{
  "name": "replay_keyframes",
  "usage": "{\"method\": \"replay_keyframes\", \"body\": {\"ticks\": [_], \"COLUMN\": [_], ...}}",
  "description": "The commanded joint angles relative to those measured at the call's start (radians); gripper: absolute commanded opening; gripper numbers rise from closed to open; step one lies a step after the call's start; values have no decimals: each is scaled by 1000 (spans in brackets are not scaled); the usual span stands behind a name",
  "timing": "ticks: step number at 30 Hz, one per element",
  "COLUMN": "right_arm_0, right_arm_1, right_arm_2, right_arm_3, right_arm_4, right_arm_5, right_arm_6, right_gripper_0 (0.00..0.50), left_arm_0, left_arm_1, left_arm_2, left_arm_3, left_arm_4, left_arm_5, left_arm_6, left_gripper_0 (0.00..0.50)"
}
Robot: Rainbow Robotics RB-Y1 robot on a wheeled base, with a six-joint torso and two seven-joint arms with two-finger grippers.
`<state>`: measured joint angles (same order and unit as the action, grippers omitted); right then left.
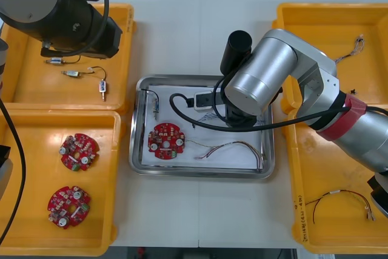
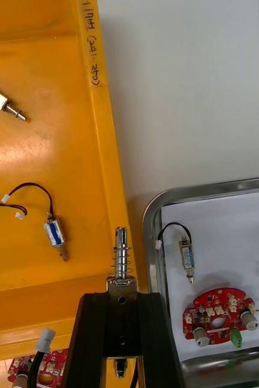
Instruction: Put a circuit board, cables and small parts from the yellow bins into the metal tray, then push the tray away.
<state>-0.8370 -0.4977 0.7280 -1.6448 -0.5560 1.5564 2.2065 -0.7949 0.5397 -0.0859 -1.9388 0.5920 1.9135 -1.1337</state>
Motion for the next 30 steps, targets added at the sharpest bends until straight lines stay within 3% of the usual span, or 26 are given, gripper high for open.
{"method": "replay_keyframes", "body": {"ticks": [1,10,18,27,30], "right_arm_0": [-5,-7,-5,-4,10], "right_arm_1": [16,16,18,14,5], "right_arm_2": [-21,-85,-194,-326,-378], "right_arm_3": [-49,-133,-267,-346,-363], "right_arm_4": [-4,-5,-18,-50,-93], "right_arm_5": [28,129,363,363,363], "right_arm_6": [-28,-31,-54,-119,-174], "right_gripper_0": [500,500,500,500,500], "left_arm_0": [6,6,6,8,6], "left_arm_1": [-14,-14,-14,-14,-14], "left_arm_2": [32,32,32,32,32], "left_arm_3": [-32,-32,-32,-32,-34], "left_arm_4": [6,8,8,11,11], "left_arm_5": [6,6,6,6,6], "left_arm_6": [78,80,81,83,83], "left_gripper_0": [0,1,1,0,0]}}
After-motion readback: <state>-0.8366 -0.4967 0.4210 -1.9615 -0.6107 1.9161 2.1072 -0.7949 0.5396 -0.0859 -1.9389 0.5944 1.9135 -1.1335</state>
